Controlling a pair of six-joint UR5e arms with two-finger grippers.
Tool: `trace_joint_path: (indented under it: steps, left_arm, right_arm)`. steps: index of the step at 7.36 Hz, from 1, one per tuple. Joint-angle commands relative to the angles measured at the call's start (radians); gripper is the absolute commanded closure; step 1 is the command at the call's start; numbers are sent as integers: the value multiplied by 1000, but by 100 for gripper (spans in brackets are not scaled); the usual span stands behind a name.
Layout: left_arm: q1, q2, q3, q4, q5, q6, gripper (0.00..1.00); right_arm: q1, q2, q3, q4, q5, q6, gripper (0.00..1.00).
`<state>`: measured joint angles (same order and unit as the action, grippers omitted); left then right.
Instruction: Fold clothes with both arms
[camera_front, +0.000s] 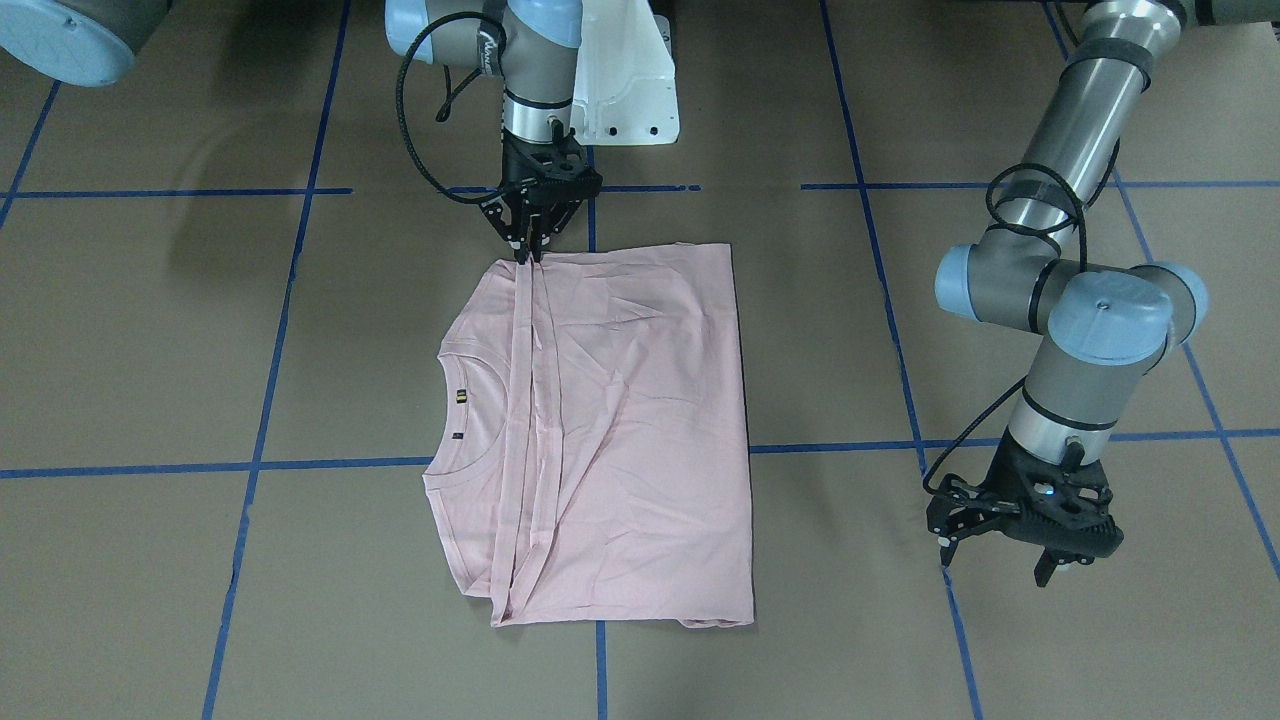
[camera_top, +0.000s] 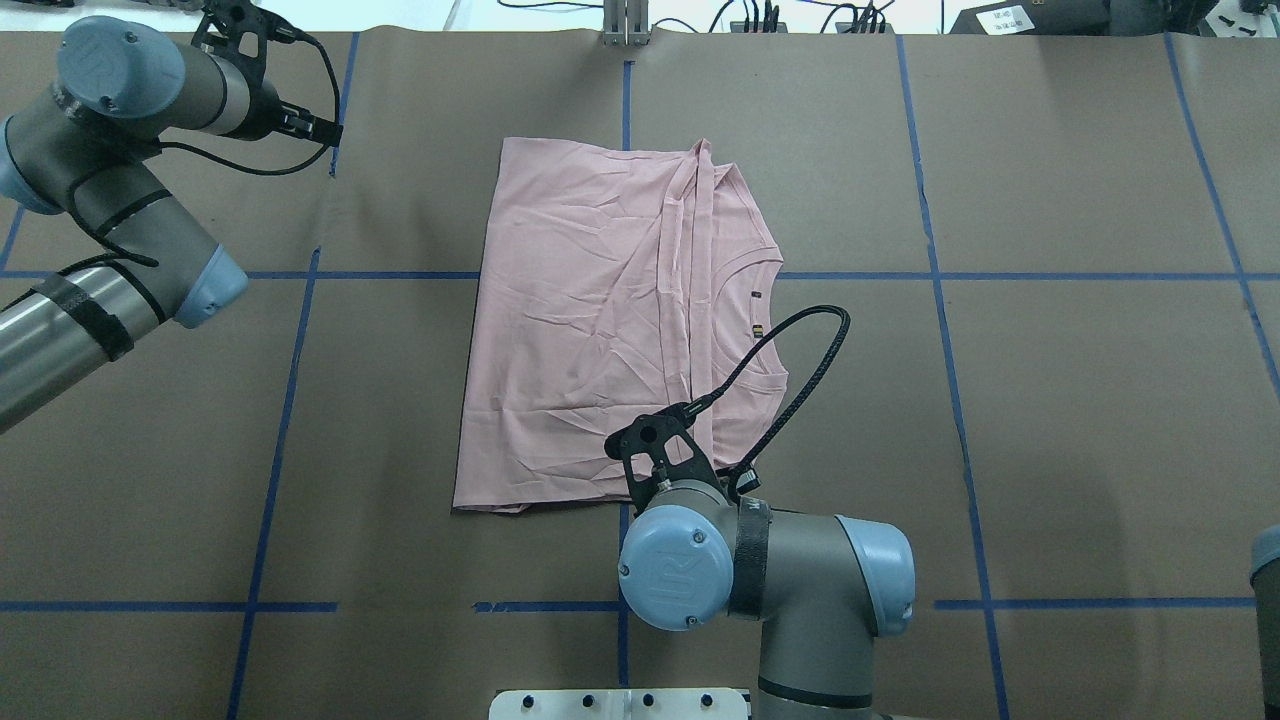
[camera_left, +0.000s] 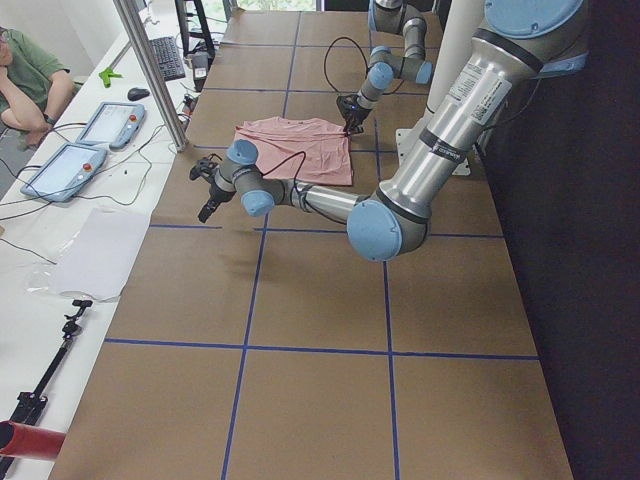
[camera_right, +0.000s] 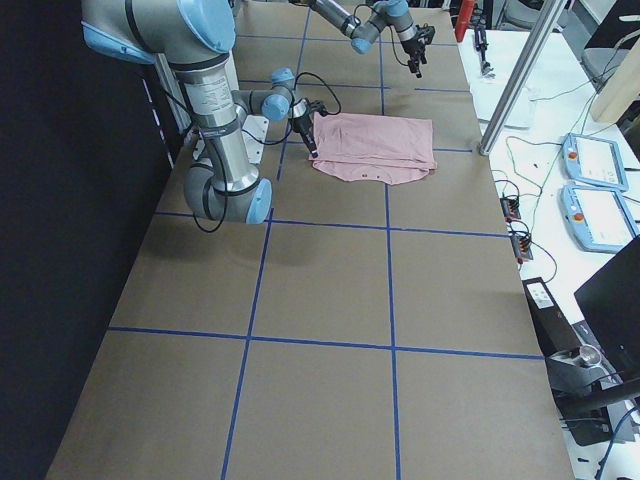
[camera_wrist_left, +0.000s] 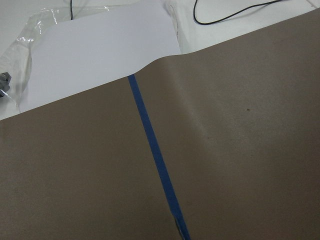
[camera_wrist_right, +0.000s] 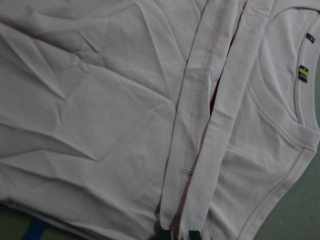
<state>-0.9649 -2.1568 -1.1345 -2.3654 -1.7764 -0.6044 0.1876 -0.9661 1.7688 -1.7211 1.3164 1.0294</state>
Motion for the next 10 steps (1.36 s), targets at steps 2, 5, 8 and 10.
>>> trace_joint_path:
  steps: [2,5,8,10]
  left_arm:
    - [0,0,-1,0,0,0,0]
    - [2,-2,-1,0,0,0,0]
    - [2,-2,-1,0,0,0,0]
    - [2,0,-1,0,0,0,0]
  right_arm:
    - [9,-47,56,0,0,0,100]
    - [-26,-138,133,3,0,53,98]
    - [-24,-138,142,11,1,115,0]
    - [18,-99,129,0,9,84,0]
